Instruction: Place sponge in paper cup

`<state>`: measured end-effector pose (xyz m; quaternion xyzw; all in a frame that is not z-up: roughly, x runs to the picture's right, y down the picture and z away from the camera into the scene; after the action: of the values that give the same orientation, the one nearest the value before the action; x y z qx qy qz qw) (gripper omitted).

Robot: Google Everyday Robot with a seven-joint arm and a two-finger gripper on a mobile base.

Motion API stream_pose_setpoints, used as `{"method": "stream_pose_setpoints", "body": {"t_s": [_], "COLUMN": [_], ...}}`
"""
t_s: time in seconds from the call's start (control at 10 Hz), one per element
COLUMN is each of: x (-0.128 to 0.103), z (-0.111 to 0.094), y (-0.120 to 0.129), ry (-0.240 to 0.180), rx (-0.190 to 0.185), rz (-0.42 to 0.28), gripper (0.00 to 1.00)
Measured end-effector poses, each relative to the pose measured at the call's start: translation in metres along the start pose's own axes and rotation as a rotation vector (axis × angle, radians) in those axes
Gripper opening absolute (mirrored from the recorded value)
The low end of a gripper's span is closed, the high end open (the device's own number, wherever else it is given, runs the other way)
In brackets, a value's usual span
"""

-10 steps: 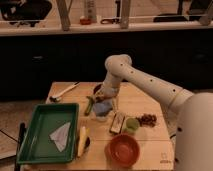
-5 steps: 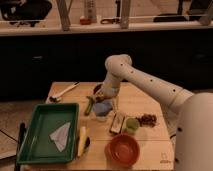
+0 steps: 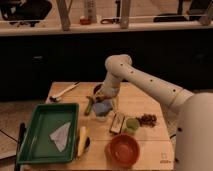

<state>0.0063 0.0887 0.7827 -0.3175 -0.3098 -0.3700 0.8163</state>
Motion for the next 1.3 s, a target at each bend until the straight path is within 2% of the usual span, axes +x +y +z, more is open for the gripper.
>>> {"method": "stream_pose_setpoints", "body": {"t_s": [1.3], "x": [0.0000], "z": [0.0001], "y": [-0.0001], "ry": [0.000], "rx": [0.000], "rz": [0.000], "gripper": [0.80]}}
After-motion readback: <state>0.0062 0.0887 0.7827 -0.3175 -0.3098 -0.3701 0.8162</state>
